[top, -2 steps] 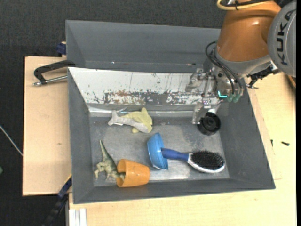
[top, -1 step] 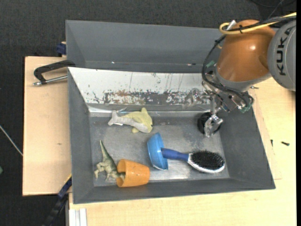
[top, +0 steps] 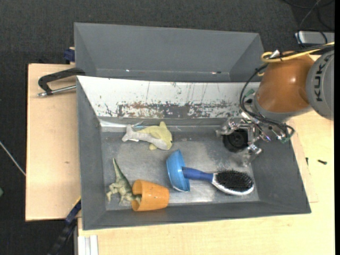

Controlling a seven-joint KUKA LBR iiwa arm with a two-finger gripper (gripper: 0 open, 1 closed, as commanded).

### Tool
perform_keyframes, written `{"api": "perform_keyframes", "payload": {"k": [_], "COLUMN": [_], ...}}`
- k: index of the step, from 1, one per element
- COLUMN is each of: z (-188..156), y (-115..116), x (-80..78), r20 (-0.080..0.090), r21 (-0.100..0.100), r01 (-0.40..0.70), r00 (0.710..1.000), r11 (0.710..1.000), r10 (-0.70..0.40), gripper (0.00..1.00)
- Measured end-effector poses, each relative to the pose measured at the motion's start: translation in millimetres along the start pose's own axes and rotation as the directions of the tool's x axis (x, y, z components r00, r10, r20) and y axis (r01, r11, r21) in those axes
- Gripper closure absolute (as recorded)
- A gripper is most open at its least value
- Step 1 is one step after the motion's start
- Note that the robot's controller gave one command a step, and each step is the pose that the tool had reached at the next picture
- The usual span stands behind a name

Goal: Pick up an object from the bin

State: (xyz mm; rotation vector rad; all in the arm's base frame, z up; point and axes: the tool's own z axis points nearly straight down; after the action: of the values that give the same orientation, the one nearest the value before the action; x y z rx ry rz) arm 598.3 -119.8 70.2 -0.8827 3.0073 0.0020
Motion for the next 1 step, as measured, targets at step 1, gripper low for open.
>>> {"api": "perform_keyframes", "payload": {"k": [1], "z": [-5.2], "y": [3.1], "x": [-6.3], "r20": [0.01], "r21": [0.004], "r01": [0.008], "r00": [1.0], "r11": [1.0], "r10": [-0.008], "gripper": [1.0]}}
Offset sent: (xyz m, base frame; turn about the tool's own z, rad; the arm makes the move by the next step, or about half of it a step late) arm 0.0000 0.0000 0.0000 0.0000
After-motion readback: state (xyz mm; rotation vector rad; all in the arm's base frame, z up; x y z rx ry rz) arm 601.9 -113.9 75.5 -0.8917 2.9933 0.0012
